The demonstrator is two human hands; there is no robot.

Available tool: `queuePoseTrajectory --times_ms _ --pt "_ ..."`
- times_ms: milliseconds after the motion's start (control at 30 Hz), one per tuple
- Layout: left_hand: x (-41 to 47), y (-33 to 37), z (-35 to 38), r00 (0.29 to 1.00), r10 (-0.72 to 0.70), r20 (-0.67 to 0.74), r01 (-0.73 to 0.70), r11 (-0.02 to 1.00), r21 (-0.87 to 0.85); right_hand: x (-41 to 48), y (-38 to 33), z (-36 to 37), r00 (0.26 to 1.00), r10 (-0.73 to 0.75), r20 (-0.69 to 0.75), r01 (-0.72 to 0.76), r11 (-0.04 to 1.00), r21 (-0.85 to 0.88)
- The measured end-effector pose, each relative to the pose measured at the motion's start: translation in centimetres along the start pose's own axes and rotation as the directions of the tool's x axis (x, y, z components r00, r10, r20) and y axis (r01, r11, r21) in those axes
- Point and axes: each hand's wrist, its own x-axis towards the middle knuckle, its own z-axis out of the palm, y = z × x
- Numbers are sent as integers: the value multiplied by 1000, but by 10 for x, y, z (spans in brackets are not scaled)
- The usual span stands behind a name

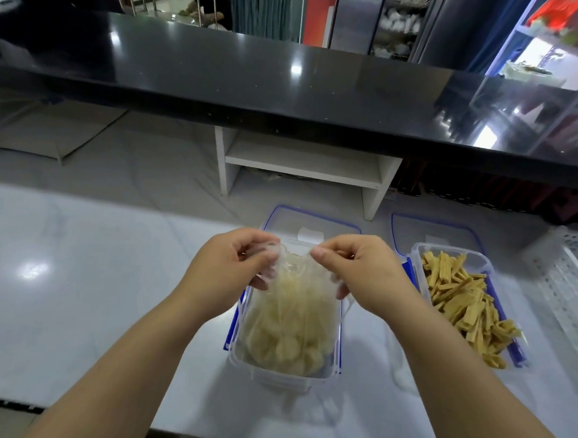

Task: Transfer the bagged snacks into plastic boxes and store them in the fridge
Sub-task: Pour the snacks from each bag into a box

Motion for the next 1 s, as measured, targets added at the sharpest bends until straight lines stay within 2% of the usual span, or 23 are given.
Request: queuePoseTrajectory --times_ms 67,133,200,267,333,433,500,633,700,833,1000 --pt "-2 -8 -1 999 -25 39 23 997 67 3 6 0 999 30 46 -39 976 215" --pt "-4 -14 -1 996 -42 82 22 975 223 3 12 -2 996 36 79 -65 914 400" --pt "-6 -17 2 991 -54 125 3 926 378 3 17 -1 988 20 150 -89 880 466" --pt "-5 -19 4 988 -42 146 -38 862 506 2 21 2 976 -13 219 -80 910 406" --pt "-5 -20 3 993 -28 112 -34 858 513 1 26 3 982 -18 189 -36 959 281" --pt "-6 -24 -1 998 -41 39 22 917 398 -7 30 -1 997 29 74 -20 993 -114" --pt "-6 -27 -2 999 -46 16 36 928 372 -11 36 -1 992 74 98 -42 954 -298" --pt "-5 -30 4 999 -40 -9 41 952 304 -10 43 12 982 100 160 -53 959 -278" --pt "-2 -27 8 999 -33 -34 41 962 271 -3 42 18 993 64 99 -31 951 -308" --pt "11 -26 15 996 -25 -86 42 977 207 14 34 24 998 27 -54 -36 985 -170" --pt "17 -24 19 995 -2 -98 23 977 210 25 32 30 998 -25 -66 12 983 -185"
